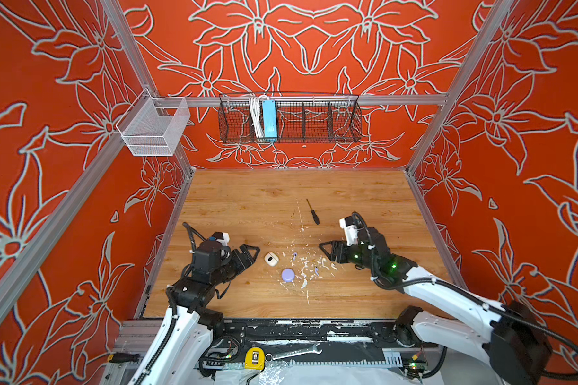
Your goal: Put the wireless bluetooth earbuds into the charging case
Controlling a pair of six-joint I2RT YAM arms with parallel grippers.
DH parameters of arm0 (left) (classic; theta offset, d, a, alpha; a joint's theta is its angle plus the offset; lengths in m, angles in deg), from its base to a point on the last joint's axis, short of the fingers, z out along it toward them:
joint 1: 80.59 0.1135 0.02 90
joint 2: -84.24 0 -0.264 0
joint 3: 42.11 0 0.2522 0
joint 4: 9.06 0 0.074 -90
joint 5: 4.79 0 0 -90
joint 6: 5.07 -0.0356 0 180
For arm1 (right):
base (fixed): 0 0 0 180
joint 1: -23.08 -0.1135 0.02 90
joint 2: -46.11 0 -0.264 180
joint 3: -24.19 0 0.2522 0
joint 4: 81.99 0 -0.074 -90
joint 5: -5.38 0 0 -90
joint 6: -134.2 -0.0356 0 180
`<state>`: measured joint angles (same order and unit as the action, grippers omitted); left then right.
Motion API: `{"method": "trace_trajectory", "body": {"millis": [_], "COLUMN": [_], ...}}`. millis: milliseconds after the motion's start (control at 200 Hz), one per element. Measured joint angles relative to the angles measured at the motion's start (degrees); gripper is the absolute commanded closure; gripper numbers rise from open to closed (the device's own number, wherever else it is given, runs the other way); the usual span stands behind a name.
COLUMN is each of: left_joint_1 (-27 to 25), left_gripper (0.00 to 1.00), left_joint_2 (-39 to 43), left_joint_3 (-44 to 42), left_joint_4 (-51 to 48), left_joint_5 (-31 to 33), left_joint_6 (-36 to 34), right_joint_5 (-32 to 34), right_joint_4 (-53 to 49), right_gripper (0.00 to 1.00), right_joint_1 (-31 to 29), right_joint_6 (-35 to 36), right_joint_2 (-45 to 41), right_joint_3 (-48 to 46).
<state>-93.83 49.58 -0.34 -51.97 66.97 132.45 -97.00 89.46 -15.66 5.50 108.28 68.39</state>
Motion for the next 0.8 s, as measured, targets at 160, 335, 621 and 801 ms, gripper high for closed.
{"method": "trace_trajectory", "body": {"millis": [160, 335, 621, 801], "left_joint_1": [-12.39, -24.0, -29.14, -30.08], "left_gripper": [0.14, 0.2, 0.19, 0.2], "left_joint_2": [-11.98, -13.6, -12.9, -13.88], "left_joint_3": [-0.74, -5.57, -10.38, -11.21], "left_joint_4": [3.87, 10.51, 16.81, 19.52], "left_joint_5": [5.2, 10.32, 16.39, 17.09], "left_joint_6": [4.83, 10.86, 17.51, 18.84], "right_joint_5": [1.49, 1.44, 1.9, 3.26], "right_joint_4": [3.39, 8.22, 12.66, 13.49], "right_gripper": [0.63, 0.66, 0.74, 0.82], "right_joint_1": [-5.29, -9.51, -11.52, -13.42], "right_joint_6": [-2.05, -5.55, -9.86, -11.78], "right_joint_2": [6.97, 14.34, 23.52, 29.07], "right_joint_3": [-0.04, -0.02, 4.24, 5.53]}}
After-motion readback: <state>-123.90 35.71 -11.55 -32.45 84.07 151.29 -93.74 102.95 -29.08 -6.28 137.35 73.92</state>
